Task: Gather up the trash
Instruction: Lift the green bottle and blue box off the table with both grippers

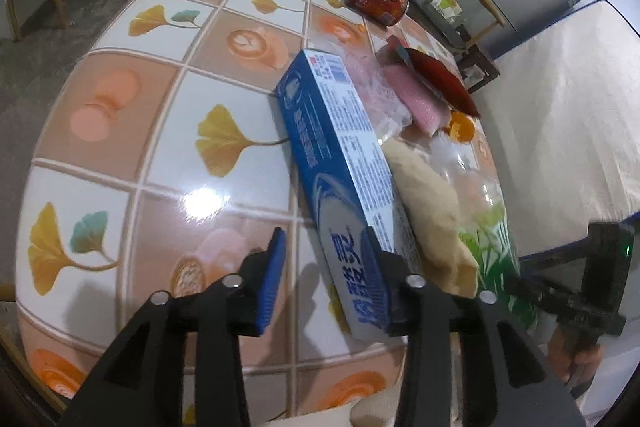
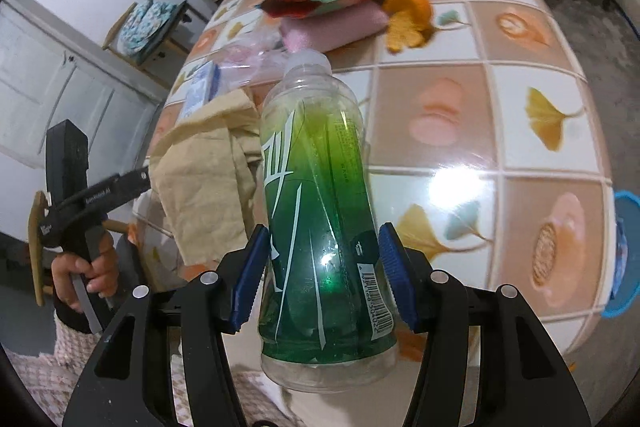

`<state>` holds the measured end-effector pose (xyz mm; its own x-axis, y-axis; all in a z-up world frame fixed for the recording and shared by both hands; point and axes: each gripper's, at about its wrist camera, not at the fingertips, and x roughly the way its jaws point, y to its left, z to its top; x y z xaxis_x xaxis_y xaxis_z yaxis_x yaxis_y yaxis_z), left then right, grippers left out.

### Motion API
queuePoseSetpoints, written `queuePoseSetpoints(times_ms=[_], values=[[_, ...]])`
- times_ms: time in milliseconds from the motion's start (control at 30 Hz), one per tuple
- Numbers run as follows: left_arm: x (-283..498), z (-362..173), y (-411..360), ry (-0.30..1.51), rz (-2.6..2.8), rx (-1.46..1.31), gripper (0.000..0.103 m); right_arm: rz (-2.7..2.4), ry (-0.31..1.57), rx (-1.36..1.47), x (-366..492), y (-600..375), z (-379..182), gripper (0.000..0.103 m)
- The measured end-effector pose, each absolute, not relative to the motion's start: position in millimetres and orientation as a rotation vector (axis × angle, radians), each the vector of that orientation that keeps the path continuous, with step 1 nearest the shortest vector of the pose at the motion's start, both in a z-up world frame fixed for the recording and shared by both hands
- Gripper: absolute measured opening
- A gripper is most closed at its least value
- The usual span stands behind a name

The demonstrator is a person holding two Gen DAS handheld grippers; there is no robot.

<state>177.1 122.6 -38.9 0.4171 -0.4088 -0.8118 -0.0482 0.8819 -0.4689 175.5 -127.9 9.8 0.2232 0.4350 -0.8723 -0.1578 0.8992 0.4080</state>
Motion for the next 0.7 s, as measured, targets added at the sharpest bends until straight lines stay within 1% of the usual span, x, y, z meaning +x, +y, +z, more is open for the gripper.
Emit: queuePoseSetpoints(times_ms=[33,100,267,500,700], values=[[181.9,-37.9,121.4,1.126,-0.234,-0.469,0.042,0.41,1.284,0.26,174.6,-130.6,9.3,0.053],[190.5,-33.6,118.8,1.105,-0.232,-0.473,0.047,0.404,1.284,0.279,174.0,-132.3,8.2,0.053],[207.2,-24.9,106.8,1.082,-0.217,-0.437,0.052,0.405,1.281,0.304,169.6,-139.9,5.7,0.053],[231.5,-30.9,85.3,1.091,-0.152,-0.306,0.053,0.415,1.283,0.324,163.6,-146.8,2.4,0.053],[241.2,-40.6,78.7,1.11,-0.142,-0.269,0.053,0.42,1.28,0.327,162.0,-150.1,3.5,0.053]])
